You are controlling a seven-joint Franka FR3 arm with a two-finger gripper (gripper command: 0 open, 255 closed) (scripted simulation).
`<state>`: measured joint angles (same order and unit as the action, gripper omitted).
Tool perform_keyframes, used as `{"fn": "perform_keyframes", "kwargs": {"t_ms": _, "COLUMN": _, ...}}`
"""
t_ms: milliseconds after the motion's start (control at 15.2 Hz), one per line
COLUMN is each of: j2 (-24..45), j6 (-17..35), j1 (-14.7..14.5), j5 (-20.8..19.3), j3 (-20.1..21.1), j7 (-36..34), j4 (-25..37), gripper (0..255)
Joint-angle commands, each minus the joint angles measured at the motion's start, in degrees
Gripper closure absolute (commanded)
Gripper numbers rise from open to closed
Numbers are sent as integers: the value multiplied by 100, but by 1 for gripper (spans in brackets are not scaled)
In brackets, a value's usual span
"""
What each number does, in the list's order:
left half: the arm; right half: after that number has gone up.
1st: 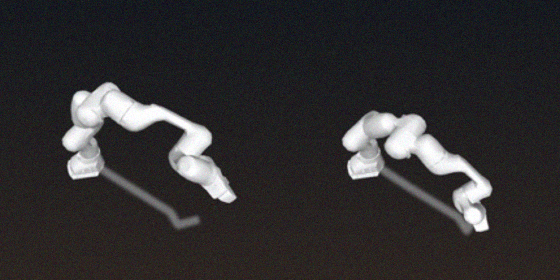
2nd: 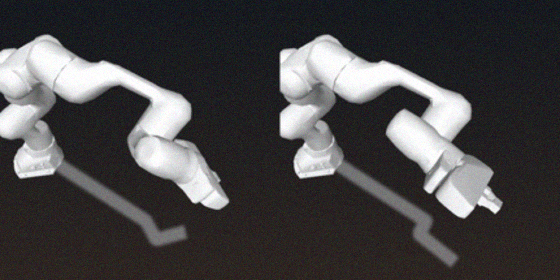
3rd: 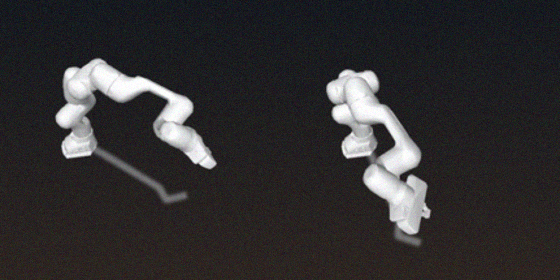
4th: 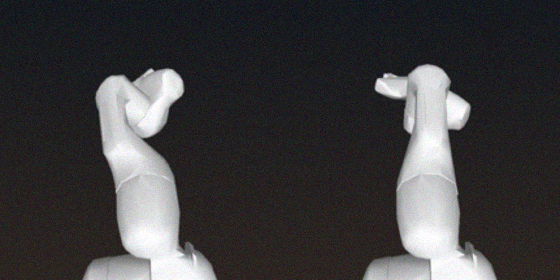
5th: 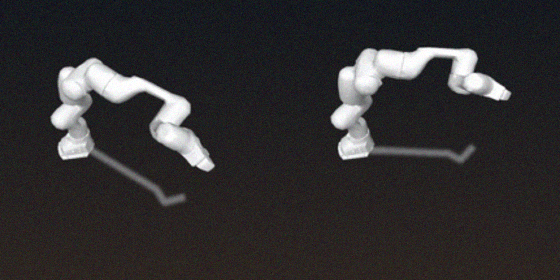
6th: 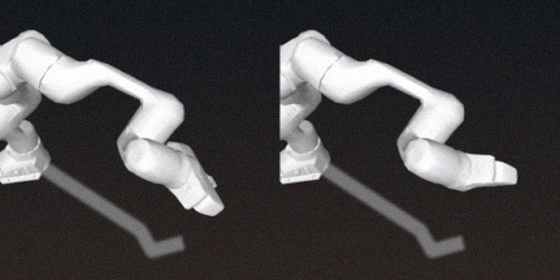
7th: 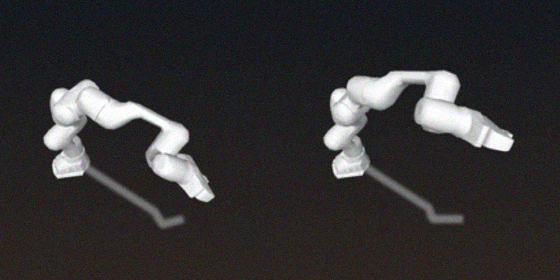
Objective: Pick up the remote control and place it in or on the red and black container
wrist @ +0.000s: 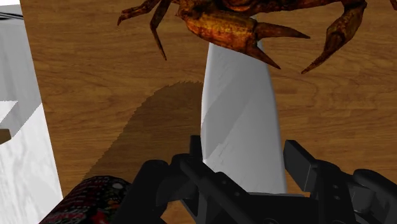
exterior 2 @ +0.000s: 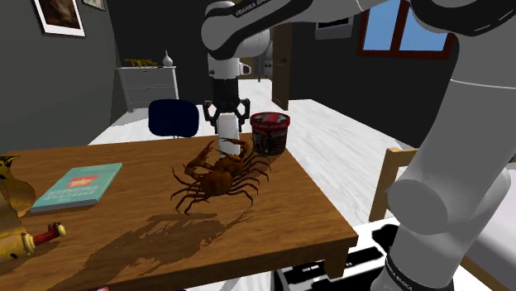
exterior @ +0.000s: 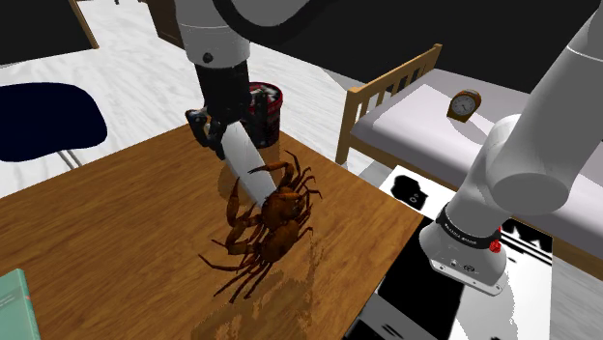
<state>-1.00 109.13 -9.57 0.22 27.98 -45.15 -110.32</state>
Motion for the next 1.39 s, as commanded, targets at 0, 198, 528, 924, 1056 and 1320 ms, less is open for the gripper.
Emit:
{"fn": "perform_keyframes", "kwargs": {"t_ms": 0, "j2": -43, "j6": -154, "j1": -4, "j5": 21, "j3": 3, "j7": -2, "j4": 119, "gripper": 255}}
{"fn": "perform_keyframes", "kwargs": {"t_ms": 198, "j2": -69, "j6": -381, "j1": 0, "j5": 33, "j3": -2, "j7": 8, "j4": 324, "gripper": 255}}
{"fn": "perform_keyframes", "kwargs": {"t_ms": 528, "j2": -83, "j6": -764, "j1": 3, "j5": 38, "j3": -6, "j7": 14, "j4": 694, "gripper": 255}}
{"fn": "perform_keyframes", "kwargs": {"t_ms": 924, "j2": 216, "j6": -897, "j1": 293, "j5": -101, "j3": -300, "j7": 571, "j4": 1095, "gripper": 255}}
{"fn": "perform_keyframes", "kwargs": {"t_ms": 1056, "j2": 373, "j6": -936, "j1": 403, "j5": -165, "j3": -408, "j7": 780, "j4": 1280, "gripper": 255}}
{"fn": "perform_keyframes", "kwargs": {"t_ms": 1320, "j2": 750, "j6": -1044, "j1": 610, "j5": -299, "j3": -604, "j7": 1175, "j4": 1745, "gripper": 255}}
